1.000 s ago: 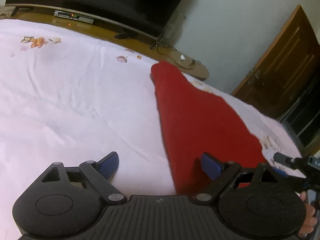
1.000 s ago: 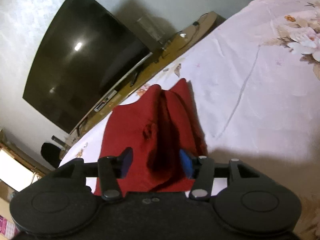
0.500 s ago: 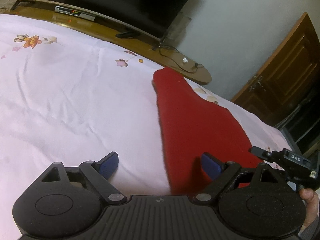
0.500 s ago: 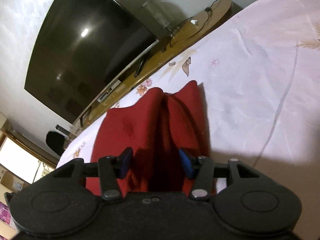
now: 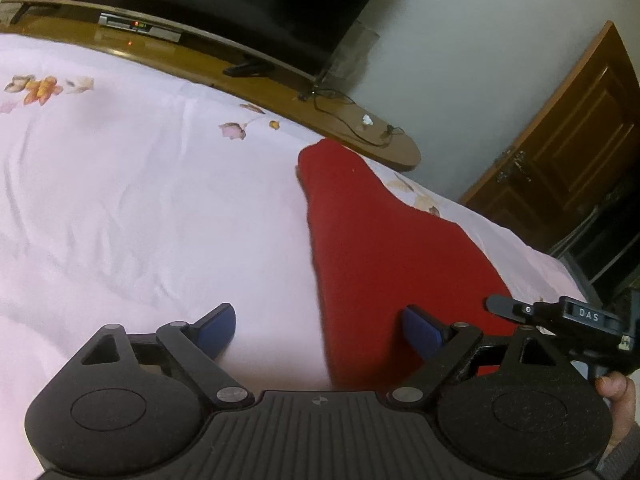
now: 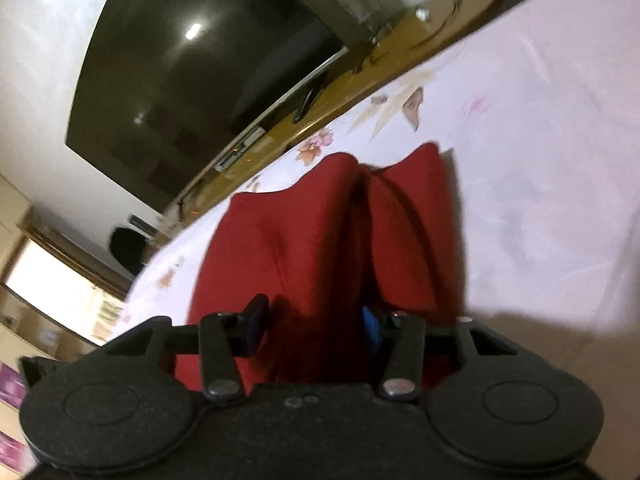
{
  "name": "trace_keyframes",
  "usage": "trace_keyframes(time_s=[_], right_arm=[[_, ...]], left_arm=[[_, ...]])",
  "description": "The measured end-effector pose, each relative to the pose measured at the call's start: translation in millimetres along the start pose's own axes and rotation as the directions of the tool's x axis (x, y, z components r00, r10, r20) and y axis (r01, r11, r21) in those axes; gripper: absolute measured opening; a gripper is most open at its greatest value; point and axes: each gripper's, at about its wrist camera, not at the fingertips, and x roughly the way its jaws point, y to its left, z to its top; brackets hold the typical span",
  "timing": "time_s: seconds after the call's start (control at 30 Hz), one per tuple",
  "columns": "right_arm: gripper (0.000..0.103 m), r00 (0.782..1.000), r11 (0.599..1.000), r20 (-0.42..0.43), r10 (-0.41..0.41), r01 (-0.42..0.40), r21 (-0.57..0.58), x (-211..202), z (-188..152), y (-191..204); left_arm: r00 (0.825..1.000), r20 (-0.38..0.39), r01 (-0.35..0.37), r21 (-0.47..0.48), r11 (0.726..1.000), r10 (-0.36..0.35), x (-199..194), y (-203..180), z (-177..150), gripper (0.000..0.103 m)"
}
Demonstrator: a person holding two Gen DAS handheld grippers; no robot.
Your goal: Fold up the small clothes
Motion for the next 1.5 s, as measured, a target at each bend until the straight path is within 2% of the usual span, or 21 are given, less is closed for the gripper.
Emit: trace_keyframes(time_s=[0.03,0.13,0.27,0.4,0.53,0.67,0.73,0.8,0.87,0.9,0.93,1.0,1.13,1.23,1.4,1.5], right_arm=[[0.046,1.0,1.0,-0.008,0.019,-0.019,-0.002,3.6,0.7,0.8],[0.023,0.999,0.999,-0.037,0.012,-0.014,-0.044,9.8,-0.3,8.9],[0.018,1.0,0.987,0.008,-0.026,0.027,-0.156,-0.4,-6.6,28.8],[0.017,0.997,0.978,0.083,-0.012,0.029,-0.205,-19.6,-4.7,48.2],[0.017,0.993,0.965,0.115,0.012,0.018,-0.262,-36.5,1.9,68.1],[0.017,0.987,0.962,0.16,0.022,0.022,-0.272,-51.6,8.9,75.8],[0.017,0.984,0.966,0.177,0.024,0.022,-0.257,-58.5,10.9,69.0],[0.017,0.985,0.975,0.168,-0.04,0.075,-0.21,-49.4,10.3,47.5],[0.018,0.987,0.984,0.082,-0.138,0.146,-0.105,-25.1,7.2,8.5],[0.018,0.988,0.987,0.047,-0.147,0.15,-0.059,-18.0,3.2,-6.0],[0.018,0.992,0.994,0.069,-0.104,0.106,-0.019,-19.9,-0.7,-16.2],[0.018,0.993,0.996,0.081,-0.083,0.082,0.026,-22.1,-0.9,-20.7],[0.018,0.993,0.997,0.088,-0.078,0.078,0.0,-24.8,-0.6,-12.9],[0.016,0.991,0.995,0.078,-0.104,0.104,0.005,-17.5,-3.3,-21.9],[0.025,0.988,0.993,0.098,-0.119,0.119,0.011,-27.0,-5.5,-12.1],[0.037,0.981,0.99,0.137,-0.14,0.139,0.016,-43.5,-10.8,-4.4]], left_arm=[[1.0,-0.002,-0.003,-0.003,1.0,0.003,2.5,0.6,2.1,0.089],[1.0,-0.013,-0.004,-0.009,1.0,0.004,9.6,2.5,6.9,0.089],[1.0,-0.013,-0.002,-0.003,1.0,0.002,12.3,1.6,7.8,0.089],[1.0,-0.001,0.016,0.018,1.0,-0.016,11.2,-5.8,9.7,0.089],[0.999,0.012,0.039,0.053,0.998,-0.04,11.9,-19.8,15.6,0.089],[0.997,0.02,0.069,0.087,0.994,-0.071,13.7,-33.4,21.3,0.089],[0.998,0.008,0.067,0.115,0.991,-0.069,20.3,-40.9,23.1,0.089],[0.999,-0.044,0.036,0.15,0.988,-0.03,33.3,-48.1,23.7,0.089],[0.995,-0.099,0.029,0.171,0.985,-0.012,47.6,-51.4,21.1,0.09],[0.994,-0.106,0.033,0.171,0.985,-0.015,50.4,-51.3,20.4,0.09],[0.994,-0.109,0.039,0.171,0.985,-0.02,51.1,-50.6,20.4,0.09],[0.993,-0.113,0.05,0.153,0.987,-0.033,49.6,-47.6,21.5,0.09],[0.992,-0.123,0.041,0.201,0.979,-0.017,51.8,-45.6,21.5,0.09],[0.991,-0.13,0.047,0.193,0.98,-0.022,52.4,-46.7,21.4,0.091],[0.998,-0.039,0.047,0.197,0.979,-0.041,19.9,-41.7,12.8,0.091],[0.999,0.024,0.036,0.144,0.989,-0.04,-12.3,-27.5,-5.3,0.091]])
